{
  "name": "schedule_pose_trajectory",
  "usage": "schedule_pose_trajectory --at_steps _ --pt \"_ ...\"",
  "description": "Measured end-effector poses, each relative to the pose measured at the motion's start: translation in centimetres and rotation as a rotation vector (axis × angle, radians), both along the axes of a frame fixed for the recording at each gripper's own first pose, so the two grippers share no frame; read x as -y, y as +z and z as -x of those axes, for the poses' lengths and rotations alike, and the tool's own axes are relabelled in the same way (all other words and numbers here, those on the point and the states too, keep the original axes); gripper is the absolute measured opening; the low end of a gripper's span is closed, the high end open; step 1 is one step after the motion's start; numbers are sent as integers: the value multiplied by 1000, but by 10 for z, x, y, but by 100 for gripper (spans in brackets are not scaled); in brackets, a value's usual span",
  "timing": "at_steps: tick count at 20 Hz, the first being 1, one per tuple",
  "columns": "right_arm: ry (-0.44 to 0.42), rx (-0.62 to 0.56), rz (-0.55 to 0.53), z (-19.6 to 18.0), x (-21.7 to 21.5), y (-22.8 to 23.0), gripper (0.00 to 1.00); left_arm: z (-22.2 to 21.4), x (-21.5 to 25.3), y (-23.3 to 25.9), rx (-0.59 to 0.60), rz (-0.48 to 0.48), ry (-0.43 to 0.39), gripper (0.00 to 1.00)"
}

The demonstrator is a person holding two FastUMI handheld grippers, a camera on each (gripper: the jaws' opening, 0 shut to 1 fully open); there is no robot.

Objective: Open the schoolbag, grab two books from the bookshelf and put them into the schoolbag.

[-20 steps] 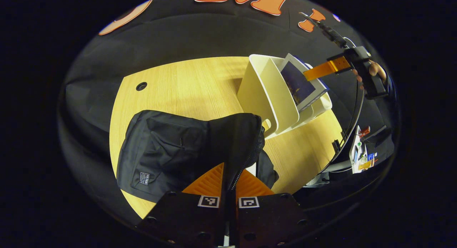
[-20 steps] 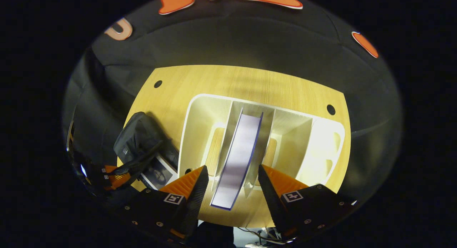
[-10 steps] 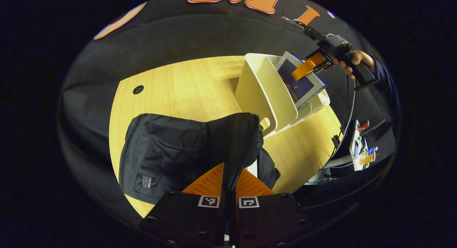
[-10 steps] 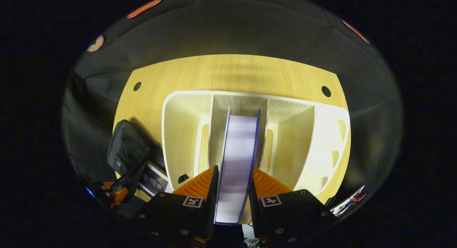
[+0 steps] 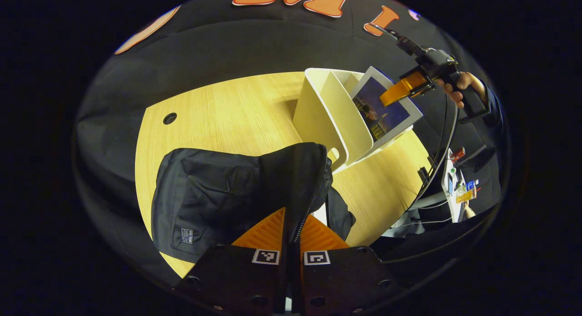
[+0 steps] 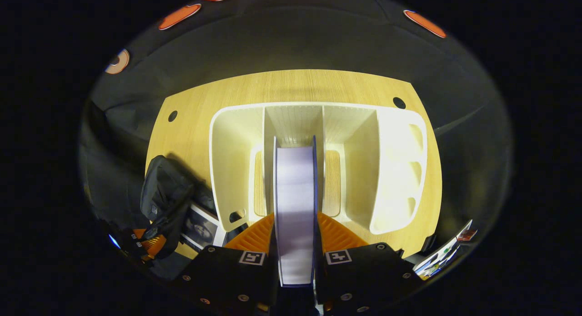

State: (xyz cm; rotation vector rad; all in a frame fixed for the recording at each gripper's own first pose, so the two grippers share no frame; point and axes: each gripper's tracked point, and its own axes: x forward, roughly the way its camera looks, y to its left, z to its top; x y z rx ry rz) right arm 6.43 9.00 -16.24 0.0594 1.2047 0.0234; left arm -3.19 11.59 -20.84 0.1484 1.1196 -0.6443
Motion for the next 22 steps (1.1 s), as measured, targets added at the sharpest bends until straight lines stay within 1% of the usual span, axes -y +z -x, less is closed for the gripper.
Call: schedule_pose_trajectory --at_steps 4,12,19,22 --pt "-31 18 -16 37 1 4 34 0 -1 -1 0 8 -35 6" --pt "-119 37 -86 103 6 0 33 1 -1 2 2 17 -97 6" --pt "-221 52 -232 155 -2 -2 32 -1 -1 1 -3 7 -168 6" --pt "-232 65 -292 168 -11 -5 32 -2 0 2 -8 0 -187 6"
